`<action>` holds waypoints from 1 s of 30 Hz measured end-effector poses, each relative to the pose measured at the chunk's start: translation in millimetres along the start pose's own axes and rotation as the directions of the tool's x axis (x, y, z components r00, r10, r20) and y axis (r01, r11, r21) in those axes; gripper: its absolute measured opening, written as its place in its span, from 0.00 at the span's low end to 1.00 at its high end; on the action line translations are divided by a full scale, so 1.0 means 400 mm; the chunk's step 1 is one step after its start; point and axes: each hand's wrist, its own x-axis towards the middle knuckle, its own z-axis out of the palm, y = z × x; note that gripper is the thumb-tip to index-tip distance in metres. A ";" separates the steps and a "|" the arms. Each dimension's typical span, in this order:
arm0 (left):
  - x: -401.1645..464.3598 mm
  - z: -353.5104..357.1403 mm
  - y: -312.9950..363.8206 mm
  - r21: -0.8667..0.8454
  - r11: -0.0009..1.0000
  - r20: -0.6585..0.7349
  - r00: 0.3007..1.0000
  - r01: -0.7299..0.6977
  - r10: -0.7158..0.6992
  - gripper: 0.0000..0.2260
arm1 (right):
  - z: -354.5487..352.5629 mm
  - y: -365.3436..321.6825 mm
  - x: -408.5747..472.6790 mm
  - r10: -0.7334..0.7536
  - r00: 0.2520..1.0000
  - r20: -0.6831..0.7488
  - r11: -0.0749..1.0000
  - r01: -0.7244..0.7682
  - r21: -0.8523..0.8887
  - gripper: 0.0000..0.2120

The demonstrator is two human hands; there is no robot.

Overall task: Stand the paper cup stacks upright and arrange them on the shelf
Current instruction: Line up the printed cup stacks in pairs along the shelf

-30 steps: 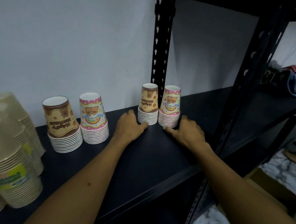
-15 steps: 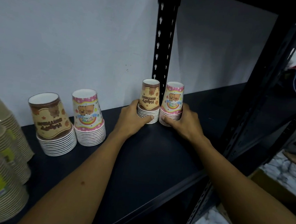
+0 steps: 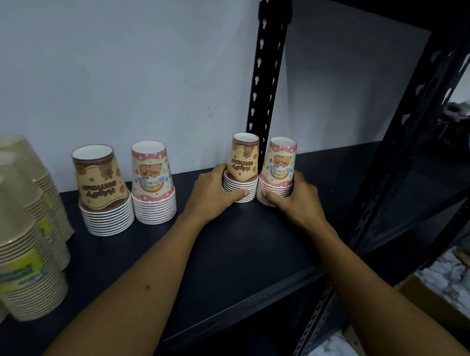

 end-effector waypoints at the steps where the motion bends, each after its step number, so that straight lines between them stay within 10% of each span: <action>1: -0.006 -0.002 0.003 0.009 1.000 -0.005 1.000 0.000 0.000 0.33 | -0.002 -0.001 -0.005 -0.004 1.000 0.001 1.000 0.004 0.000 0.35; 30: -0.348 -0.153 0.068 0.076 0.986 -0.257 0.958 0.150 -0.126 0.30 | 0.053 -0.146 -0.216 -0.070 0.993 0.100 0.998 0.069 0.008 0.33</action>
